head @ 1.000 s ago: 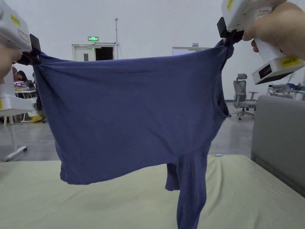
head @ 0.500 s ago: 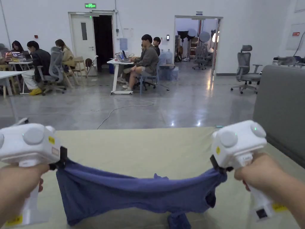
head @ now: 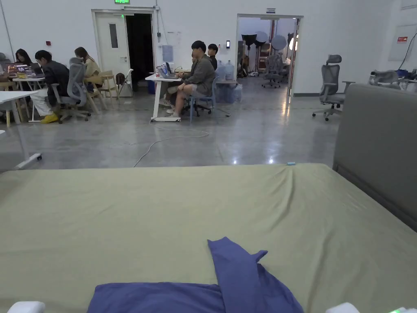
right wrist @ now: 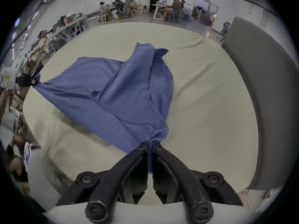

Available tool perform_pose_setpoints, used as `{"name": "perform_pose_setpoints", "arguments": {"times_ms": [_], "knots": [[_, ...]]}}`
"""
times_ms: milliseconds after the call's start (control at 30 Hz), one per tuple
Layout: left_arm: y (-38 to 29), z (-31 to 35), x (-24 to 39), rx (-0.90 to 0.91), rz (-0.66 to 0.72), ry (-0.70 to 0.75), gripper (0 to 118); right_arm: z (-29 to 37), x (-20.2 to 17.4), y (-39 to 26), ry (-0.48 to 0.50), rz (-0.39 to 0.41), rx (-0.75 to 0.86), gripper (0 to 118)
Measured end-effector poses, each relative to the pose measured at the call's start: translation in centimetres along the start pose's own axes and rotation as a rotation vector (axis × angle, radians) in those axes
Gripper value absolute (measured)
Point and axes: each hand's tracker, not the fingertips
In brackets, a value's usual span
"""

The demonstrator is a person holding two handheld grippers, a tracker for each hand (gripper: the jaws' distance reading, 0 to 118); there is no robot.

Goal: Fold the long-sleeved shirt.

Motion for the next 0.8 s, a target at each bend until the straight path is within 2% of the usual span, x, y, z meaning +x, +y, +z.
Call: {"name": "perform_pose_setpoints", "arguments": {"times_ms": [100,267,433,633,700,733,800], "knots": [[-4.2,2.2,0.3,-0.023,-0.02,0.0,0,1.9,-2.0,-4.5,-0.033,0.063,-0.024,0],[-10.5,4.3,1.0,-0.067,-0.009,-0.018,0,2.8,-3.7,-10.5,-0.023,0.071,-0.073,0],[-15.5,3.4,1.1,-0.133,0.005,-0.037,0,0.8,-5.0,-14.5,-0.034,0.083,-0.155,0],[-18.9,-1.2,0.9,-0.211,0.041,-0.006,0,-3.5,-4.9,-16.3,-0.022,0.012,-0.224,0],[-19.7,-2.6,0.7,-0.239,0.079,-0.017,0,-4.2,-4.9,-16.5,-0.018,0.016,-0.226,9],[-20.0,-3.1,0.5,-0.242,0.087,-0.018,0,-4.2,-4.8,-16.4,-0.018,0.015,-0.218,26],[-20.1,-3.1,0.1,-0.209,0.113,-0.024,4,-4.1,-4.1,-15.9,-0.029,-0.002,-0.213,71]]}}
